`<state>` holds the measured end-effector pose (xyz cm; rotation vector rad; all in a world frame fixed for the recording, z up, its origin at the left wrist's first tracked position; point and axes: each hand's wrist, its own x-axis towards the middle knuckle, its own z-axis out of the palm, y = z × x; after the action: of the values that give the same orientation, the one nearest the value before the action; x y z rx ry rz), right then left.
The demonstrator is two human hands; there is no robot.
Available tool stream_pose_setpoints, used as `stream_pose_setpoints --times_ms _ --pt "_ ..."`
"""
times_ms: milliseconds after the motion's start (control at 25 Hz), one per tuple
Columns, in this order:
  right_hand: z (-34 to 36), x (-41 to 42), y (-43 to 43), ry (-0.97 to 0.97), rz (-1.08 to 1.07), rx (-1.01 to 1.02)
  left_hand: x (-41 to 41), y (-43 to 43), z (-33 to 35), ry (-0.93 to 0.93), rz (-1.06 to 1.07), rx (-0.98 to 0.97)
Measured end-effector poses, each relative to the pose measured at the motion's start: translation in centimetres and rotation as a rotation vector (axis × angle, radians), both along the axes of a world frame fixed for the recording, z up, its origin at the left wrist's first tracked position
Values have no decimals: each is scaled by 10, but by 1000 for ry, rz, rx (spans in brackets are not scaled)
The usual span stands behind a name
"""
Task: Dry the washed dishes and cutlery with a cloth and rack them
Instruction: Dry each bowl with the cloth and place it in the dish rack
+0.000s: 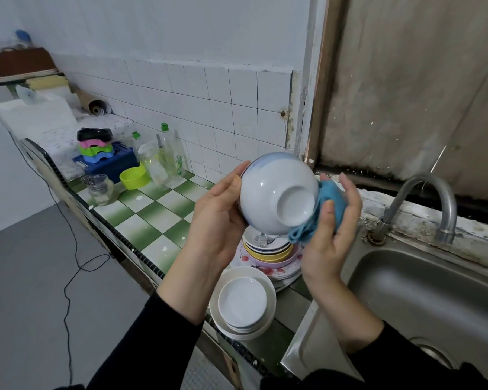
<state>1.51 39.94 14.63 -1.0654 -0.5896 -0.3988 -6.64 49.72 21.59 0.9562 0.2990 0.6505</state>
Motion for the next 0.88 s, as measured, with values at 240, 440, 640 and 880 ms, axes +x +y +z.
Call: stream_pose_setpoints --times_ms 240,440,640,880 --pt "26 1 -3 -203 46 -178 -5 -11 -18 167 130 406" --pt "24 14 4 83 127 -176 -10 -7 -21 93 192 231" --pt "25 -10 1 -396 -13 -355 -10 -14 -21 125 194 276" --pt "40 22 5 106 86 -346 -9 -17 -21 127 180 43"
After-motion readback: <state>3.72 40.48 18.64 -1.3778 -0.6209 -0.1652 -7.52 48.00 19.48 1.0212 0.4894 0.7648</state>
